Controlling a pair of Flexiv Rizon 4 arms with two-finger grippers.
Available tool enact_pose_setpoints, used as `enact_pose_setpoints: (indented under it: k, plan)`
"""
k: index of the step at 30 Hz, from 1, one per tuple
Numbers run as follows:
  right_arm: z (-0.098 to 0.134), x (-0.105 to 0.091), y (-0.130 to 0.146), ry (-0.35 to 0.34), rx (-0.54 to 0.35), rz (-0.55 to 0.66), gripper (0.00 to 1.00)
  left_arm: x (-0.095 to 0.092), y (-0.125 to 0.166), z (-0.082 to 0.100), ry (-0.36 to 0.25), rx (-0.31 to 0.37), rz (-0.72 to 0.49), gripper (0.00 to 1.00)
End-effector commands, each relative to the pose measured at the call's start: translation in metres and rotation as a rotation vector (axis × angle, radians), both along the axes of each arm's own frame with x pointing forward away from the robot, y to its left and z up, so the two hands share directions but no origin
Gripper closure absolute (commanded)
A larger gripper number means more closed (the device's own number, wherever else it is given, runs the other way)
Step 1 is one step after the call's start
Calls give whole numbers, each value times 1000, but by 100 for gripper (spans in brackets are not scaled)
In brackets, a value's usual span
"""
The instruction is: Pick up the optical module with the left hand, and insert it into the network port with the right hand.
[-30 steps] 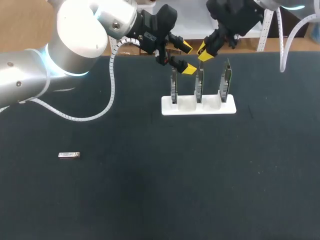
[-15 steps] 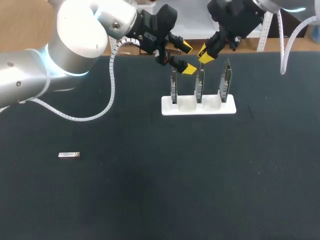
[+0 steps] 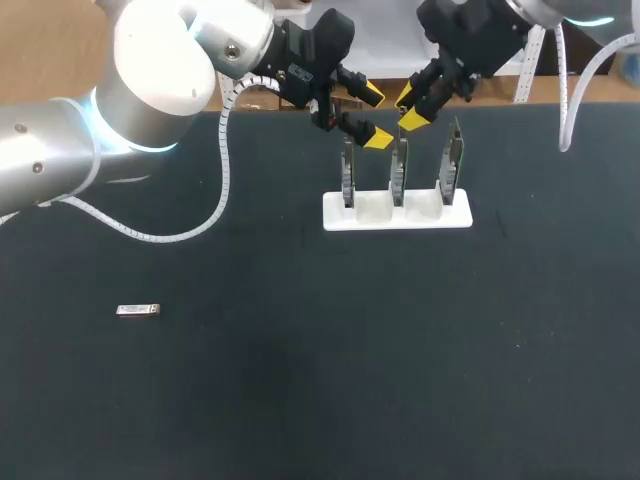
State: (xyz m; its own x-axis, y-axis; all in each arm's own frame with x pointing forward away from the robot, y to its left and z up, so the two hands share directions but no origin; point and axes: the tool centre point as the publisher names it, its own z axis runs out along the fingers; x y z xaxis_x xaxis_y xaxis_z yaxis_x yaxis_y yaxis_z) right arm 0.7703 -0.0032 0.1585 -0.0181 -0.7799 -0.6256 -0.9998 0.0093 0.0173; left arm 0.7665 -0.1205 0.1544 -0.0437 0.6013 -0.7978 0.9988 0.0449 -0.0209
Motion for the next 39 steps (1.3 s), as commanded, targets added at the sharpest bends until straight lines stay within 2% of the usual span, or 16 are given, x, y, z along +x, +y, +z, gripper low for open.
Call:
enact_pose_setpoints:
  k: [1,9,14,15,16,18,39]
  plan:
    - [2,-3,-5,-7,27,-13,0,0,0,0,-3,-1,1,0]
    - [12,-6,-26,-1,174,-98,0,0,0,0,-3,-1,1,0]
    - [14,-8,-33,4,234,-116,0,0,0,0,-3,-1,1,0]
    - [14,-9,-34,5,238,-117,6,0,0,0,-3,-1,1,0]
    - [14,-9,-34,4,242,-119,50,0,0,0,-3,-1,1,0]
    - [14,-9,-34,1,247,-119,100,0,0,0,-3,-1,1,0]
    - [24,-1,-23,-49,267,-100,100,0,0,0,-3,-1,1,0]
